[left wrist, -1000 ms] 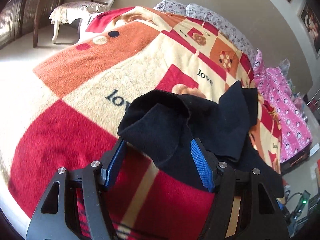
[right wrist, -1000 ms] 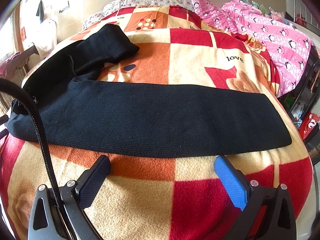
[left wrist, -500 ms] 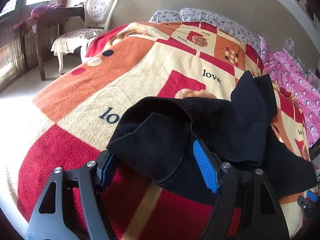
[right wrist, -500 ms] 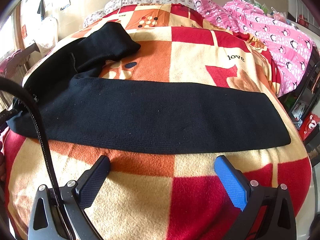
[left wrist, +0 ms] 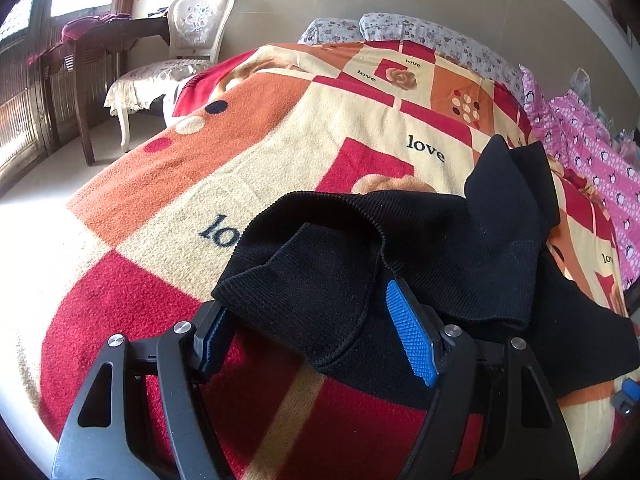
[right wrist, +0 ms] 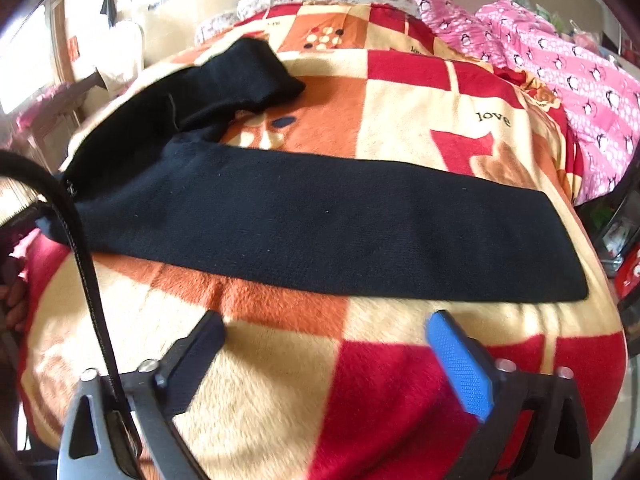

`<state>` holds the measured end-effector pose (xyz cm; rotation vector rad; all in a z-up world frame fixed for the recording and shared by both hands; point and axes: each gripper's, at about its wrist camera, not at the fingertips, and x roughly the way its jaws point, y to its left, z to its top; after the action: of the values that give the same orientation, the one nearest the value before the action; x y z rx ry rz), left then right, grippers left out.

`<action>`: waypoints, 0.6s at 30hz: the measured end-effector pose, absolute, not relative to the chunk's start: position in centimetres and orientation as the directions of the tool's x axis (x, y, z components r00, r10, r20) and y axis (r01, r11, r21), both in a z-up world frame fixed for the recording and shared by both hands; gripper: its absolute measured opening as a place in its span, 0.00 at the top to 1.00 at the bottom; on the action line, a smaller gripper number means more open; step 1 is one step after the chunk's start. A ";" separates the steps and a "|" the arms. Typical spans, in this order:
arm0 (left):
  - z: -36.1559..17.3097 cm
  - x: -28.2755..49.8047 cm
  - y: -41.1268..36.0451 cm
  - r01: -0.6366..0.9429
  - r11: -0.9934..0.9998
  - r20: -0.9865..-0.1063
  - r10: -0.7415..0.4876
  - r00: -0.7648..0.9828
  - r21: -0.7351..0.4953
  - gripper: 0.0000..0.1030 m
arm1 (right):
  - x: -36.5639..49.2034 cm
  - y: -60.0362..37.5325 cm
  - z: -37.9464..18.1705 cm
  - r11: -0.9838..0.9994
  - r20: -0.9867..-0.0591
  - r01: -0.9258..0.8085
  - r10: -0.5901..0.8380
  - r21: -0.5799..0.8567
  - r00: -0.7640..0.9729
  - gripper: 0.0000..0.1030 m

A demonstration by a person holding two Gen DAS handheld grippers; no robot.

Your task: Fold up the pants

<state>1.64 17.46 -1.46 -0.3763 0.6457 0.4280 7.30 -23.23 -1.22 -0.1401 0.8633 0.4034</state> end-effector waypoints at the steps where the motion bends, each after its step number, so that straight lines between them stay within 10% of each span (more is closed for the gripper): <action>1: -1.5 1.6 17.5 -0.491 0.847 -0.644 0.263 0.718 -0.201 0.30 | 6.9 -24.3 -0.7 0.915 -0.746 -0.396 0.317 0.077 0.585 0.19; 18: -1.5 2.0 17.0 -0.498 0.851 -0.657 0.281 0.699 -0.166 0.29 | 12.3 -43.1 -0.2 0.643 -0.576 0.026 0.667 0.766 0.472 0.19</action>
<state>2.01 16.99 -1.52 -0.3470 0.6664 0.4440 12.28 -43.07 -0.25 0.7985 1.0180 0.4476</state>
